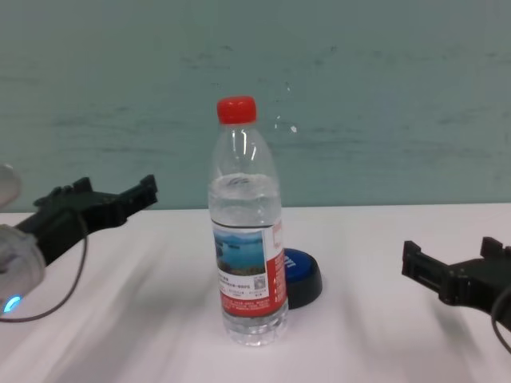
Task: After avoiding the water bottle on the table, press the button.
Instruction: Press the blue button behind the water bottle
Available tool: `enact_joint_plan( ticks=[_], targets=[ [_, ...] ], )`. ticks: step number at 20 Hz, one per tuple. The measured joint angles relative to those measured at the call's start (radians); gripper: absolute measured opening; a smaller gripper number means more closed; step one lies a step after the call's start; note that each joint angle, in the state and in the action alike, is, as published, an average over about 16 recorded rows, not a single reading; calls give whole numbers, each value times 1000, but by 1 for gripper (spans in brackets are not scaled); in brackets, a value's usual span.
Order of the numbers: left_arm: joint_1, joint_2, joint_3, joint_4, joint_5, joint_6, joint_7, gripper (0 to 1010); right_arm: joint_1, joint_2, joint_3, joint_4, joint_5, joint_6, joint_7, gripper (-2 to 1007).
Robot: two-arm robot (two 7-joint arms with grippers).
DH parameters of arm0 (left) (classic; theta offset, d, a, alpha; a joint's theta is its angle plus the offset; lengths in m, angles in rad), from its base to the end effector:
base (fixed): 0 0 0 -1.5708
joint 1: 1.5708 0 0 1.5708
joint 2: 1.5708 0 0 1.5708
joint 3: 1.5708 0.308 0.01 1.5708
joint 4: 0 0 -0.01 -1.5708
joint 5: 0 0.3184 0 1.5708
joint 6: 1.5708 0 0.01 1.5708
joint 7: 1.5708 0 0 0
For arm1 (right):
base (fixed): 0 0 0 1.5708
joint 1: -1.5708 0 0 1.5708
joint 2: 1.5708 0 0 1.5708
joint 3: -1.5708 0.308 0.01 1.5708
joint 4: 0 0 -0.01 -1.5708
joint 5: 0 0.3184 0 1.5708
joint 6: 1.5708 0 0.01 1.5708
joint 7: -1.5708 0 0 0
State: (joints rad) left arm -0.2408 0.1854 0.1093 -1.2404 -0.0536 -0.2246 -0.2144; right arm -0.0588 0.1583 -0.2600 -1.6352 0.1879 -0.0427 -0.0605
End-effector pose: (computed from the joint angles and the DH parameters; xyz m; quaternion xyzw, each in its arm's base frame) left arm 0.4073 0.0438 -0.3335 0.0191 -0.0945 0.5982 0.7956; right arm 0.3084 0.0391 -0.3251 0.0184 0.0178 -0.6311 0.7753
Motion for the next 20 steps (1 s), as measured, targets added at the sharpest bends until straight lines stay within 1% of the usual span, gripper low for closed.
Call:
enact_joint_plan(
  ticks=[11,20],
  targets=[
    [86,39,-41,-104,-70,28,-33,1010,0,0,0,0,0,0,0,1004],
    [170,73,-57,-192,-117,34,-61,1010,0,0,0,0,0,0,0,1004]
  ],
)
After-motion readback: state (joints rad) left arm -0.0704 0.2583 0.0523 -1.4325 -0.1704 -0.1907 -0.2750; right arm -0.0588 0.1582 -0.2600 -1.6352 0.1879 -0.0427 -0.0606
